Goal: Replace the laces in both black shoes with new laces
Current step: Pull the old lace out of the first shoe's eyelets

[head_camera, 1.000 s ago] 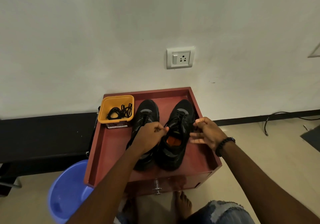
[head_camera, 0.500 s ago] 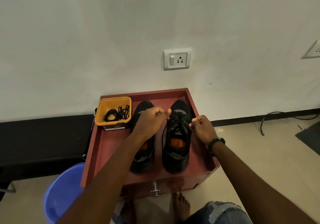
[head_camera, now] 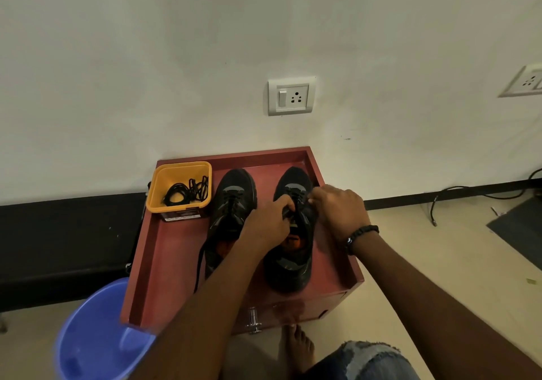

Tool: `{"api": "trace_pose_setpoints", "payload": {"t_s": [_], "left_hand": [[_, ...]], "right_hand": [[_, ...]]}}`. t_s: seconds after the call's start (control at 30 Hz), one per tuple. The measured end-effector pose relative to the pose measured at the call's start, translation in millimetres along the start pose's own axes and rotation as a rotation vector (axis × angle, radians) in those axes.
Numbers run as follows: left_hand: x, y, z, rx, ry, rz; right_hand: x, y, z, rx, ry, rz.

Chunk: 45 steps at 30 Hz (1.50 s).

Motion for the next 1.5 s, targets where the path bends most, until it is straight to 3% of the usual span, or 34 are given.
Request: {"api": "trace_pose_setpoints", "payload": {"t_s": [0.07, 0.13, 0.17, 0.23, 0.33, 0.4, 0.67, 0.73, 0.83, 0.9, 0.97, 1.1, 1.27, 1.37, 1.5], "left_hand": [[-1.7, 4.1, 2.2, -0.005, -0.007, 0.007], [-4.7, 12.3, 4.0, -0.070, -0.021, 0.041], [-7.0, 16.0, 4.7, -0.096, -0.031, 0.058], [-12.3, 20.9, 4.6, -0.095, -0.051, 0.069], [-19.3, 21.4, 1.3, -0.082, -0.067, 0.067], [-23.3, 20.2, -2.0, -0.085, -0.076, 0.063], [-29.0, 28.7, -7.4, -0.185, -0.190, 0.066], [-26.6, 31.6, -9.5, -0.222, -0.190, 0.065], [-24.0, 35.2, -9.3, -0.269, -0.192, 0.072], [-22.5, 37.8, -9.6, -0.289, -0.194, 0.081], [-21.3, 40.6, -11.4, -0.313, -0.185, 0.090], [-19.1, 44.0, -13.0, -0.349, -0.160, 0.099], [-18.7, 45.1, -14.2, -0.431, -0.125, 0.119], [-19.9, 45.3, -12.7, -0.474, -0.104, 0.139], [-22.7, 44.9, -12.0, -0.512, -0.085, 0.169]], "right_hand": [[-0.3, -36.2, 13.6, 0.364, -0.213, -0.348], [-2.8, -62.3, 1.7, 0.608, -0.213, -0.615], [0.2, -61.3, -5.9, 0.582, -0.102, -0.603], [5.2, -39.6, -13.6, 0.457, 0.082, -0.385], [6.8, 6.5, -19.3, 0.283, 0.192, -0.026], [3.5, 26.4, -35.3, 0.207, 0.308, 0.066], [1.6, 10.8, -22.4, 0.258, 0.170, -0.021], [11.2, -14.0, -9.2, 0.252, 0.049, -0.147], [18.2, -67.3, -1.8, 0.397, -0.138, -0.506], [20.1, -76.0, -14.4, 0.405, -0.035, -0.589], [20.8, -53.3, -30.3, 0.334, 0.162, -0.428], [1.4, 17.4, -46.7, 0.411, 0.338, -0.009], [-2.2, 19.8, -31.0, 0.354, 0.211, 0.038], [8.2, 18.1, -20.2, 0.273, 0.214, 0.088], [33.7, -19.9, 9.4, 0.272, 0.033, -0.085]]}}
Point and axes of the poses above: each hand's wrist, its own x-axis towards the middle knuckle, its own z-axis out of the back of the hand, y = z × x, the point moved 8 cm from there along x, towards the middle knuckle, and after that the axes turned 2 degrees about z, right-handed, at the moved point
